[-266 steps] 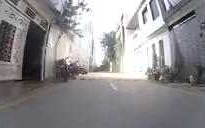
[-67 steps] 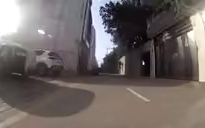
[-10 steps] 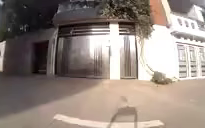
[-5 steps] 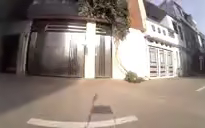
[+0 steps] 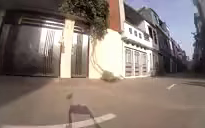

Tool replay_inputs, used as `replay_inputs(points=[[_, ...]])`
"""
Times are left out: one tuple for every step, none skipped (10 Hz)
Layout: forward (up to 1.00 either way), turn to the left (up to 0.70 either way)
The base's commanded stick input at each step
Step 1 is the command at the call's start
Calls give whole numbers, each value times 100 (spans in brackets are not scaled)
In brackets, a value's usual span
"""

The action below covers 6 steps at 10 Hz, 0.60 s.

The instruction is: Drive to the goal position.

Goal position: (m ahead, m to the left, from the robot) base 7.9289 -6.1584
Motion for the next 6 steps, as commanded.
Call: replay_inputs(points=[[0,-85],[0,-85],[0,-85],[0,-85],[0,-85],[0,-85]])
